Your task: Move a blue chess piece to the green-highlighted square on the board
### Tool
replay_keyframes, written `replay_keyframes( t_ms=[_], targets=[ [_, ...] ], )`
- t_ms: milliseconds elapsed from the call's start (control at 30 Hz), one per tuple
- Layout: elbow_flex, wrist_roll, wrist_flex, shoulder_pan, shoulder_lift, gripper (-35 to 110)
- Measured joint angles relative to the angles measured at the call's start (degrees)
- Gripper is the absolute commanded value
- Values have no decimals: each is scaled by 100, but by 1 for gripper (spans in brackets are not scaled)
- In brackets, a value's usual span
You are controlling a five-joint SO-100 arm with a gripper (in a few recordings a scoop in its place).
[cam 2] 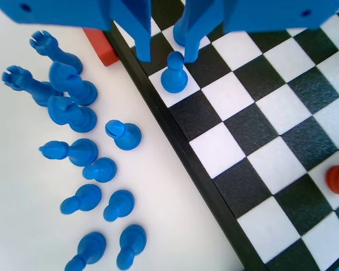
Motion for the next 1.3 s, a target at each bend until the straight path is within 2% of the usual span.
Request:
replay_keyframes(
  t_ms=[600,1000,1300],
  targets=[
    [158,-88,-193,-9,-105,9],
    [229,-167,-220,-44,-105,1],
    [229,-167,-176,-44,-105,1]
  ],
)
